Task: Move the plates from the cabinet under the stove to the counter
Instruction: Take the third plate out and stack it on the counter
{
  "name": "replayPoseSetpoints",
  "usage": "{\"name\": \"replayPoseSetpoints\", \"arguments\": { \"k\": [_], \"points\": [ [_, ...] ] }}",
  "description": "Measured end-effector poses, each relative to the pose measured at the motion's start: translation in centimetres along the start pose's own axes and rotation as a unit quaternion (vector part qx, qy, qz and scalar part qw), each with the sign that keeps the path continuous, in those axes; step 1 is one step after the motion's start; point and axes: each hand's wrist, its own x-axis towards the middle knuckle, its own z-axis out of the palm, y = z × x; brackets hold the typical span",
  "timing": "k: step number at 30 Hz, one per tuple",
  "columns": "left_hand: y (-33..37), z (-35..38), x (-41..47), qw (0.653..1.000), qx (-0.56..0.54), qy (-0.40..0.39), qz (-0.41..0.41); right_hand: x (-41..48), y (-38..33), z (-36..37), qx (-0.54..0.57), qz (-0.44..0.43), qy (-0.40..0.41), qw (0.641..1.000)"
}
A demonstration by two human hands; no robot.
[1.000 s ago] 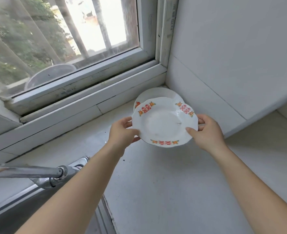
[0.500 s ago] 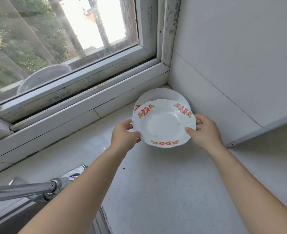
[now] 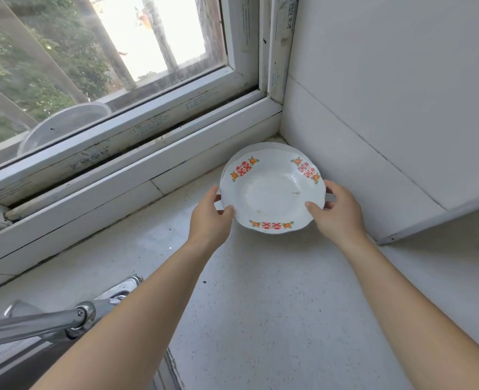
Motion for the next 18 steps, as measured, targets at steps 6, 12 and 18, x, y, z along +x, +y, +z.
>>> {"name": "replayPoseSetpoints", "arguments": {
  "k": [6, 12, 18],
  "points": [
    [-0.5, 0.7, 1.4, 1.000, 0.017, 0.003, 0.003, 1.2, 0.0, 0.9, -0.010, -0.017, 0.008, 1.000],
    [-0.8, 0.9, 2.2, 1.000, 0.025, 0.005, -0.012, 1.2, 0.1, 1.6, -0.025, -0.019, 0.037, 0.999],
    [-0.1, 0.3, 1.2, 0.996, 0.091, -0.010, -0.013, -0.3, 0.3, 0.7, -0.024, -0.030, 0.013, 0.999]
  ]
}}
